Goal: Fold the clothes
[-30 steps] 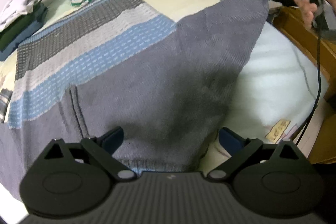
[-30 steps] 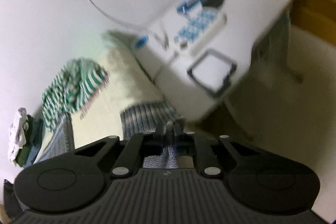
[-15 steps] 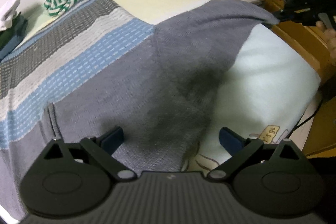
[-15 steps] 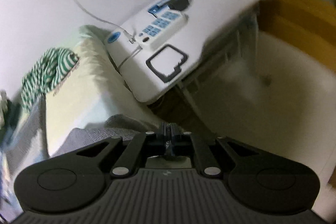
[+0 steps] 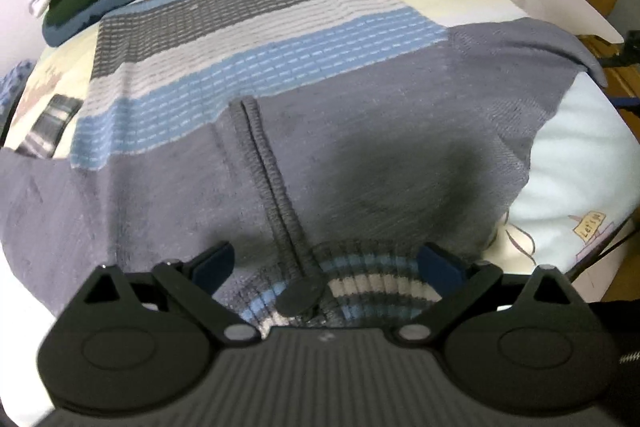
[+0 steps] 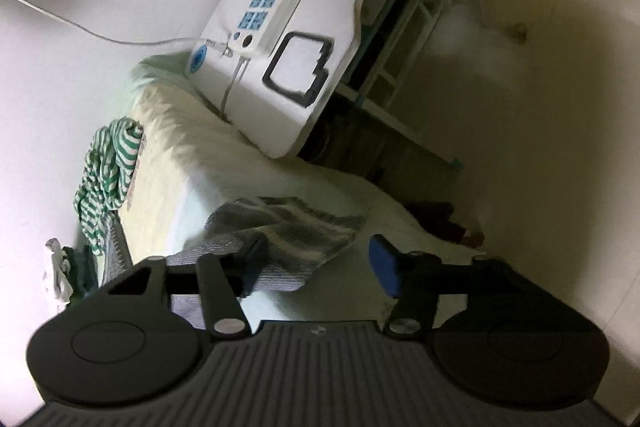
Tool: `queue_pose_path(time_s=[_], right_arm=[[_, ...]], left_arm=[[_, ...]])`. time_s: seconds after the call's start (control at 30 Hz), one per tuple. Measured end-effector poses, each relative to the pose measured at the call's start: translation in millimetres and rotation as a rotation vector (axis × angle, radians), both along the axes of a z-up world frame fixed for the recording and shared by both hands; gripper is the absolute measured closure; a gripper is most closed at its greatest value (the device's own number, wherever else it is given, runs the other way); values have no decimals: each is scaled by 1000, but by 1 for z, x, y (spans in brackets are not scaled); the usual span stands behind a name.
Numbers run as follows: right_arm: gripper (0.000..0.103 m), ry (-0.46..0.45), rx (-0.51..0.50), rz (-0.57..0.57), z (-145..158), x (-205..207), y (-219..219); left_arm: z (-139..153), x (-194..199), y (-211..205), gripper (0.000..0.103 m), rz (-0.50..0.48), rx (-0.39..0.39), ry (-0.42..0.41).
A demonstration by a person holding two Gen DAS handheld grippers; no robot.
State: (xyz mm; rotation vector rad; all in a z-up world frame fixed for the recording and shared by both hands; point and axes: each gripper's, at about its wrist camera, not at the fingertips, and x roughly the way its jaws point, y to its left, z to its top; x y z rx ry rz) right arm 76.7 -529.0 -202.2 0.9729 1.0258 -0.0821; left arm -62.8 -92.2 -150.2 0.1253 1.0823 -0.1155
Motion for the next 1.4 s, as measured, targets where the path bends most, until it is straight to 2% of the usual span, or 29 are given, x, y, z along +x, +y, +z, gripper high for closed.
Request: queue_pose_path(time_s=[0.17,0.27,0.37,0.4,0.47,0.5,0.6,0.67,0.77,0.9,1.13,1.23,1.3,1.4], right_arm=[[36,27,72,-58,4,-4,-2],[35,44,168,-85,-5,-3,-8],[36,14,221,-95,-12,8,-1],[42,-1,190,-84,-11,13,4],[61,-38,120,-65,-6,20,13],[76,-58,91,-57,-3,22,16],[84,-130,-3,-26,17,25,23],[85,-206,-87,20,38,26,30],[85,-347,-206,128,70,29,55],[85,-516,-332,366,104,35,114],[87,-781,-529,721,128,5,245],[88,-837,-579,853,125,-13,300],[89,-840,-598,967,113,-26,330],[93,-846,-672,1078,99,-44,352]], left_arm=[[7,3,-18,4,-56,12,-30],[9,6,-30,4,-86,3,-40],[6,11,-38,4,-111,6,-31],[6,13,-40,4,-119,9,-29],[8,15,-40,4,-121,6,-35],[9,15,-40,4,-120,3,-39],[10,18,-32,4,-85,-12,-45],[11,19,-24,4,-48,-21,-50],[12,18,-8,4,13,-29,-59],[20,16,22,4,105,-28,-89],[36,11,84,4,239,-78,-128],[43,9,111,4,296,-100,-144],[48,8,129,4,334,-114,-155],[42,10,141,4,323,-121,-137]])
